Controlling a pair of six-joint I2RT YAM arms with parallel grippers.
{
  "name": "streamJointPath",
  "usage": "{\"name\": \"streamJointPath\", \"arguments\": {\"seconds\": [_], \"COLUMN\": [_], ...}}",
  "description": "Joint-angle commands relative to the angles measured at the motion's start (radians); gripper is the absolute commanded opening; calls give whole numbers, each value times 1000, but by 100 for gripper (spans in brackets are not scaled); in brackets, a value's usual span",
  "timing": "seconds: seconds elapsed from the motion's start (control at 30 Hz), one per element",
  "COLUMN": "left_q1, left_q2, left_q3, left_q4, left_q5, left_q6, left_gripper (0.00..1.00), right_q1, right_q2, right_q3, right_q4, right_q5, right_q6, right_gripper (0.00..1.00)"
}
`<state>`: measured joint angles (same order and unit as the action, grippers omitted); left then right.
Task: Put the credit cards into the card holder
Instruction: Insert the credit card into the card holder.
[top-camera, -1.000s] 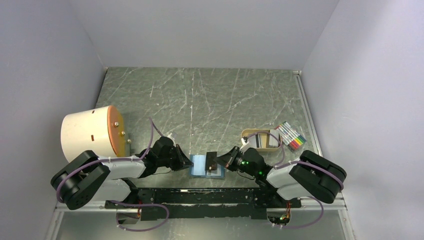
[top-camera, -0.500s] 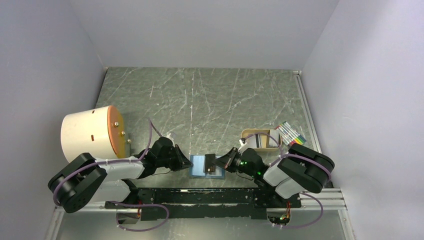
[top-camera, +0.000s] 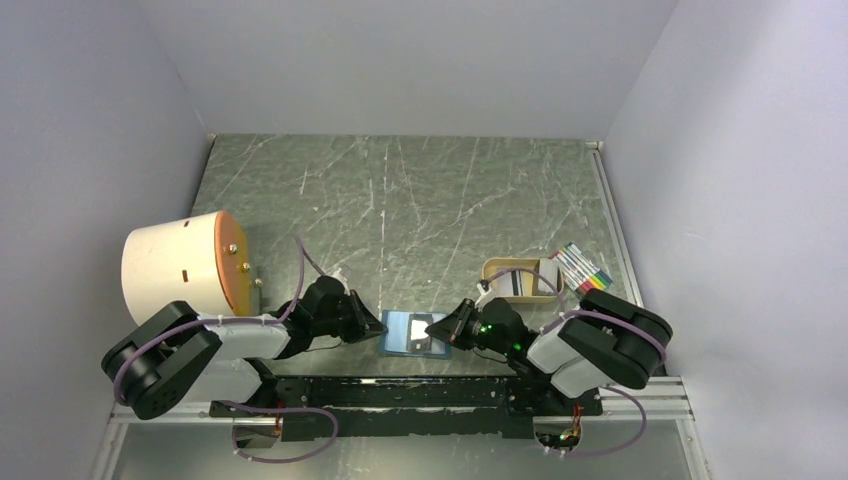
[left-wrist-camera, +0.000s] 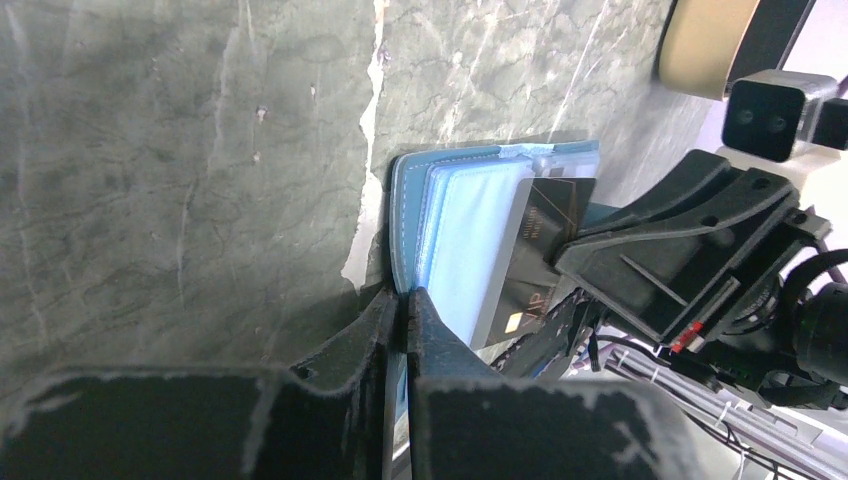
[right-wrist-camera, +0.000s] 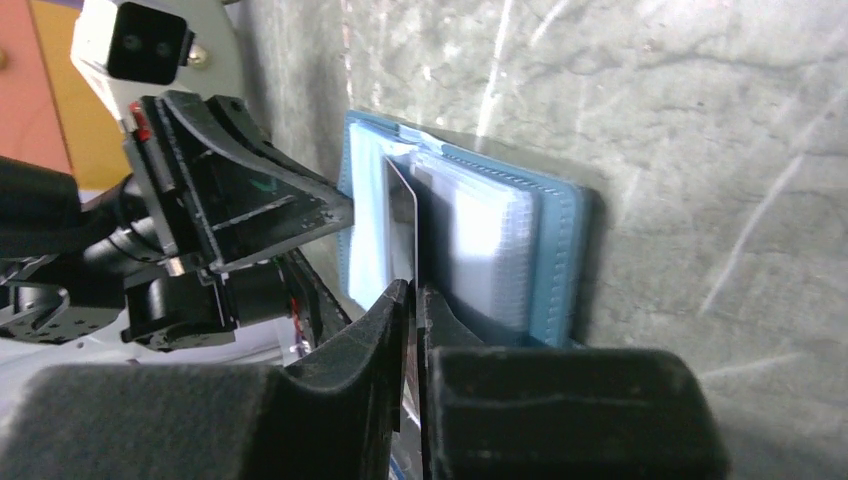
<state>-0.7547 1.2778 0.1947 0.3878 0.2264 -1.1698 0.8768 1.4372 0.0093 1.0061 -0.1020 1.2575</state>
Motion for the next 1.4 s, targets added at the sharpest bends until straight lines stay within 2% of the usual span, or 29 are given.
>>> {"name": "streamJointPath", "arguments": {"seconds": [0.0, 0.1, 0.23, 0.43, 0.5, 0.57, 0.67, 0.77, 0.83, 1.03, 1.17, 1.37], "left_q1": [-9, -11, -13, -17, -18, -18, -17, -18, -17, -17, -18, -18], "left_q2": [25, 23, 21, -10, -24, -34, -55, -83, -98, -97, -98, -92], "left_q3": [-13, -15, -18, -26, -32, -33, -44, -50, -57, -84, -74, -66], "left_q4": [-33, -30, -27, -13, -5, -16, -25, -45, -46, 15, 12, 28], "left_q5": [-4, -6, -3, 5, 15, 12, 2, -14, -25, -22, -18, -3], "left_q6": [14, 11, 10, 8, 14, 8, -1, -7, -16, -42, -26, -18], "left_gripper": [9, 9, 9, 9, 9, 9, 9, 9, 9, 9, 9, 9], "right_q1": [11, 12, 16, 22, 24, 27, 31, 31, 32, 49, 89, 134], "right_q2": [80, 140, 171, 189, 194, 184, 85, -36, -83, -143, -140, -45], "right_q3": [-23, -24, -13, 31, 51, 93, 139, 210, 242, 309, 312, 352], "right_q4": [44, 129, 162, 126, 104, 14, -236, -540, -651, -834, -803, -738], "right_q5": [-29, -33, -36, -47, -49, -64, -28, 42, 85, 100, 97, 73], "right_q6": [1, 16, 20, 6, 2, -4, -11, -87, -124, -160, -133, -112], "right_gripper": [12, 5, 2, 1, 4, 15, 22, 34, 40, 43, 43, 43]}}
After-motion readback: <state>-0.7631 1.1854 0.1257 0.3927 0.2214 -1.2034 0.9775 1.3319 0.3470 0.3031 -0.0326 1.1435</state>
